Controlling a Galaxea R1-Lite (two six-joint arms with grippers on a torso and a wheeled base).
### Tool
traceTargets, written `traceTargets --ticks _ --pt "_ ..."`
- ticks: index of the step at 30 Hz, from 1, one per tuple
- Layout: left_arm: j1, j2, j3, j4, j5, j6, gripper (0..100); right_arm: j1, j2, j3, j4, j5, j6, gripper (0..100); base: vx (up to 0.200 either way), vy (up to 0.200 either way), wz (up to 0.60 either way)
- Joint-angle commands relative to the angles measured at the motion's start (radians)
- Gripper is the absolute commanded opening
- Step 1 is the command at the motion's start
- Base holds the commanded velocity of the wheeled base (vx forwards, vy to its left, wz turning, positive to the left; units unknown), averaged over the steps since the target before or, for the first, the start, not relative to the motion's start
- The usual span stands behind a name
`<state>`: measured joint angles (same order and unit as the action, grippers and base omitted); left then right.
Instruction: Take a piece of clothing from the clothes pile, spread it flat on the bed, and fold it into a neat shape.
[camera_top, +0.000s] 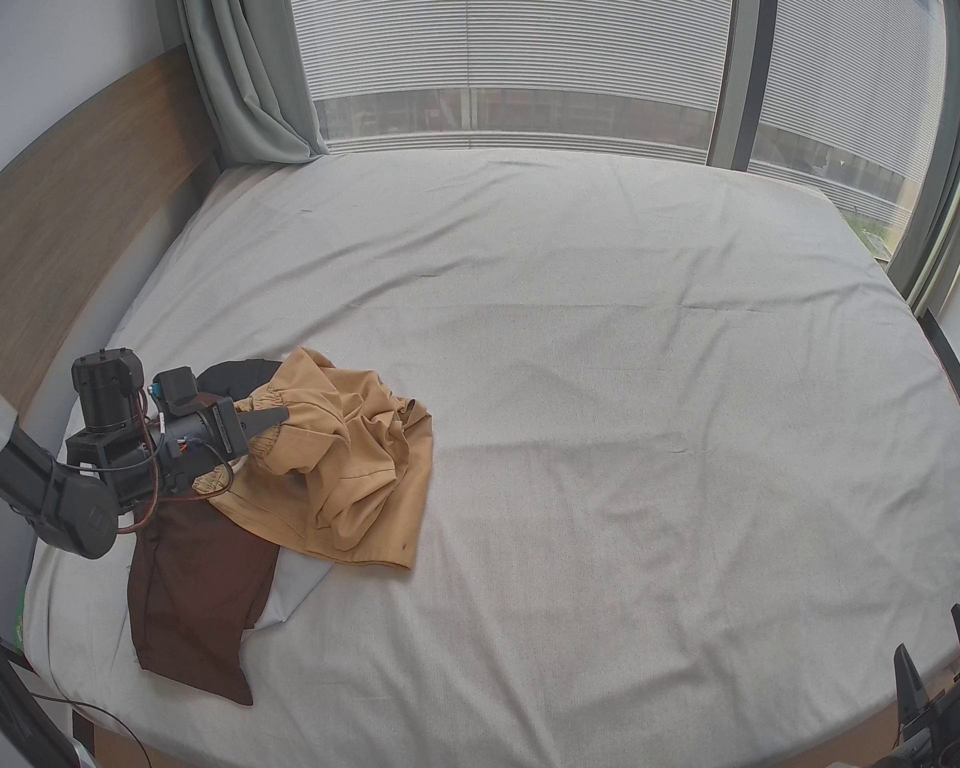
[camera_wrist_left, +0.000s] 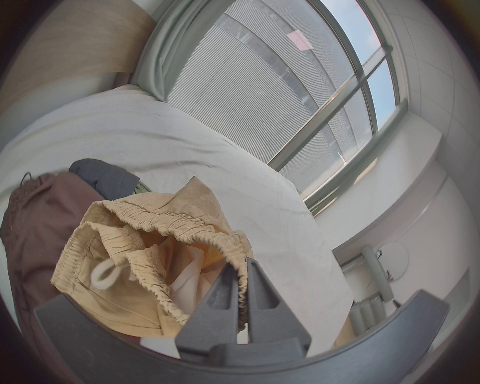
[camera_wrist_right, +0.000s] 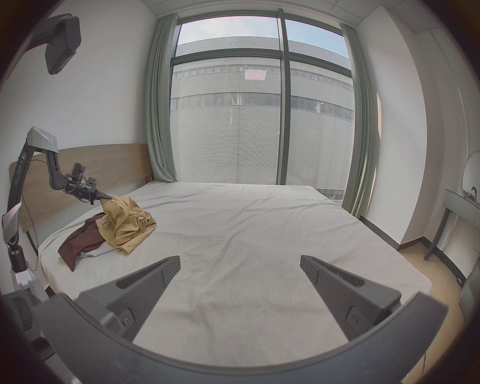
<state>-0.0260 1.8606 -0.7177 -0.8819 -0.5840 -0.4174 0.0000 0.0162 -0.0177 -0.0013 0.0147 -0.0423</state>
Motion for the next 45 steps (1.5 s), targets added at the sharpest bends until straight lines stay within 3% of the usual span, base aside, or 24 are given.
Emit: traceTargets --ticks 1,4,7,9,19,25,30,45 --pt "-0.003 -0.061 0.018 -0.002 0.003 -0.057 0 0.0 -0.016 0.018 0.0 0.001 -0.001 100 0.0 0.0 0.0" --pt "-0.02 -0.1 0.027 -0.002 0.041 -0.158 0 0.0 -0.016 0.018 0.0 0.001 -0.001 100 0.0 0.0 0.0" --pt "-0.02 -0.103 0.029 -0.002 0.058 -0.173 0 0.0 -0.016 0.018 0.0 0.001 -0.001 100 0.0 0.0 0.0" --pt "-0.04 -0.115 0.032 -0.009 0.099 -0.253 0 0.0 -0.016 0.018 0.0 0.001 -0.001 100 0.0 0.0 0.0" --pt "-0.126 -0.129 0.044 -0.198 0.291 -0.494 0 0.0 -0.016 0.018 0.0 0.004 -0.001 100 0.0 0.0 0.0" --pt "-0.201 -0.159 0.066 -0.215 0.4 -0.52 0 0.0 -0.016 0.018 0.0 0.004 -0.001 100 0.0 0.0 0.0" --pt "-0.275 -0.212 0.04 -0.204 0.521 -0.629 0 0.0 -0.016 0.018 0.0 0.004 -0.001 100 0.0 0.0 0.0" --pt "-0.447 -0.276 0.023 -0.195 0.742 -0.635 0 0.0 -0.016 0.018 0.0 0.004 -0.001 100 0.0 0.0 0.0"
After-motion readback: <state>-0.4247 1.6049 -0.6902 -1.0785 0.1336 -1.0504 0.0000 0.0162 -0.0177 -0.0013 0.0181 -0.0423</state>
